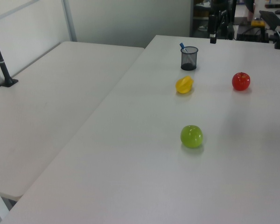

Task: Take marker pen
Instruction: 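Move the gripper over the black mesh pen cup, then lower the open gripper onto the marker in the pen cup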

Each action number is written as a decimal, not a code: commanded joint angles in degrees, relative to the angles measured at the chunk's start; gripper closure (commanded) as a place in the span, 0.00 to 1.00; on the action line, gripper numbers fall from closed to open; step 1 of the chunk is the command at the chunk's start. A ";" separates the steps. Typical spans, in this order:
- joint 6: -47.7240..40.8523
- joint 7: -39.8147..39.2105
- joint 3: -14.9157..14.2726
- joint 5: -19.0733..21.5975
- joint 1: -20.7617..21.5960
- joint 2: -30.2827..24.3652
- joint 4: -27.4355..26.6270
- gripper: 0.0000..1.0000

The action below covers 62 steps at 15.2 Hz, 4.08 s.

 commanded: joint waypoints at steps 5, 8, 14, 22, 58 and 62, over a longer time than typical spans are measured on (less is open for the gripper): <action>-1.07 0.25 -0.35 -1.16 0.03 -1.08 -0.56 0.00; -0.10 0.17 -0.35 -1.16 0.03 -0.82 -0.48 0.00; 12.79 0.17 -0.44 0.06 -6.64 2.95 1.11 0.00; 44.77 0.25 -0.44 0.33 -15.61 16.31 1.90 0.00; 68.98 -10.12 0.00 -0.99 -20.54 34.69 8.58 0.33; 68.98 -10.12 0.00 -1.34 -20.54 34.78 8.58 0.45</action>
